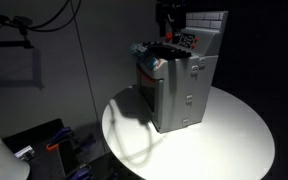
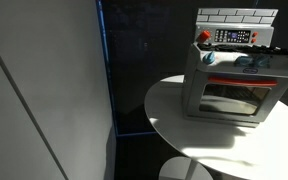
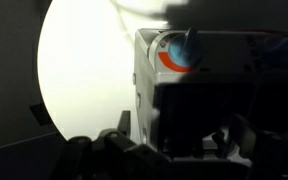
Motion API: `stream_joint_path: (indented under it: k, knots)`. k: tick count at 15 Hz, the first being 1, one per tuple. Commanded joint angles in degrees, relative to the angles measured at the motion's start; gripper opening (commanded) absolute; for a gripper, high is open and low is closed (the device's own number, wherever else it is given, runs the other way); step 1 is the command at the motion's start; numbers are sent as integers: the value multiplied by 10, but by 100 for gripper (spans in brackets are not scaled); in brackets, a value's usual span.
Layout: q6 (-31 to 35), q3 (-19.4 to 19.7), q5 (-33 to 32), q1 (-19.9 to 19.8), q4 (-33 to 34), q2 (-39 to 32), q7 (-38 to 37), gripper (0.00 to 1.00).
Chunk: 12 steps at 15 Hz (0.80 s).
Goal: Press the top right orange button on the stove
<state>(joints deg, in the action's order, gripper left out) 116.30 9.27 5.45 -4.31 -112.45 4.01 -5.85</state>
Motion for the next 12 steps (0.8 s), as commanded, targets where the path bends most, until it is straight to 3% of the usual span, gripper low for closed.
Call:
stream_joint_path:
  k: [1,12]
  knots:
    - [13,-10,-7,-10,3,-4,-5,100]
    - [122,-14,-37,-10,24,-42,-50,100]
